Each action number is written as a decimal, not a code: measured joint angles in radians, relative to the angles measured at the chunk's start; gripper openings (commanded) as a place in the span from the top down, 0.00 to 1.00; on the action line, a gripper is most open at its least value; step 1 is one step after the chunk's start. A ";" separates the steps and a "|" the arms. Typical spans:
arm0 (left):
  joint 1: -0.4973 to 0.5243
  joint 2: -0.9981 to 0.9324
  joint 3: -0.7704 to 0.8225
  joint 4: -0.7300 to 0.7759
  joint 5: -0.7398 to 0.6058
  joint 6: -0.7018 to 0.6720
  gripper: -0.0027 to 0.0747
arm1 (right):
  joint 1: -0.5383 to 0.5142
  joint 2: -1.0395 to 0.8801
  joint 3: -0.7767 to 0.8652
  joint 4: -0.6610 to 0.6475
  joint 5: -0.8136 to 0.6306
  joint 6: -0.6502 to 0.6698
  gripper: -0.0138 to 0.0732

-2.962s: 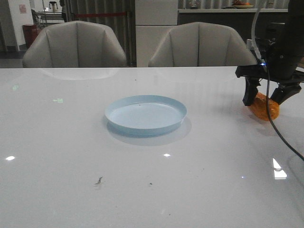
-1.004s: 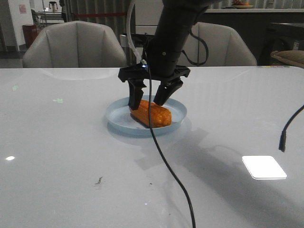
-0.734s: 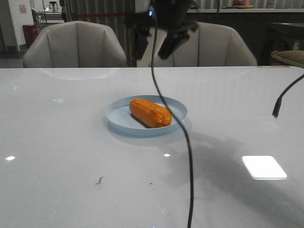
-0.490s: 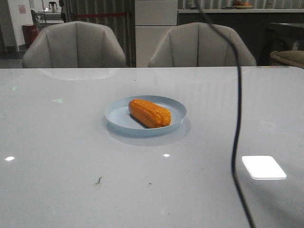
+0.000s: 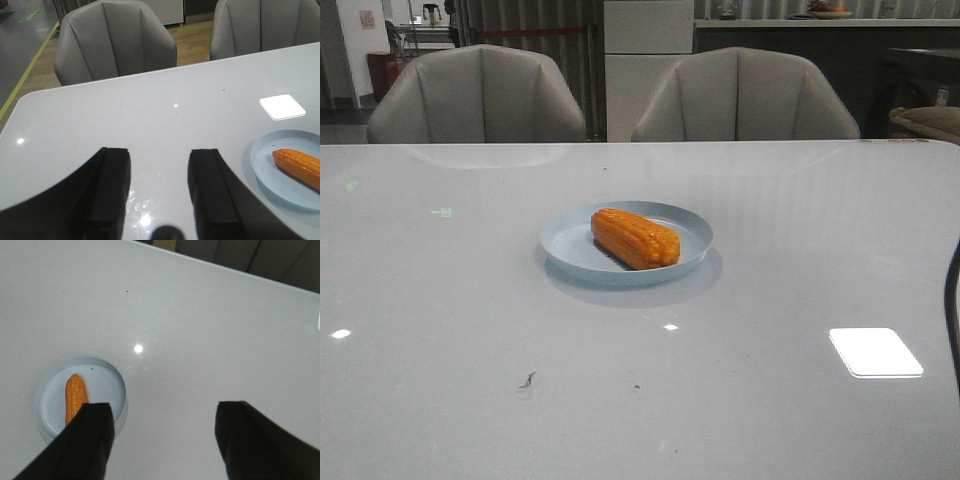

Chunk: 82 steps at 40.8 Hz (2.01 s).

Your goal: Place corn on plate with both arms

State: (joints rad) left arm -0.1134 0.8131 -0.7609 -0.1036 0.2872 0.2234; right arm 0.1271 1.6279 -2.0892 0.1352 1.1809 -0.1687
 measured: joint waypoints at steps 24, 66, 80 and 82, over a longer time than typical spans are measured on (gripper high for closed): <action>0.000 0.000 0.000 0.002 0.002 0.000 0.51 | -0.202 -0.792 1.311 0.000 -0.459 -0.001 0.22; 0.000 0.004 0.000 0.002 0.006 0.000 0.84 | -0.202 -0.943 1.425 0.004 -0.485 -0.003 0.22; 0.000 -0.011 0.006 -0.008 0.006 -0.007 0.84 | -0.202 -0.943 1.425 0.004 -0.485 -0.003 0.22; 0.000 -0.036 0.016 0.001 0.006 -0.023 0.84 | -0.202 -0.943 1.425 0.004 -0.485 -0.004 0.22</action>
State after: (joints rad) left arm -0.1134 0.7775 -0.7449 -0.1022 0.2928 0.2008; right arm -0.0748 0.6852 -0.6644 0.1390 0.6955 -0.1725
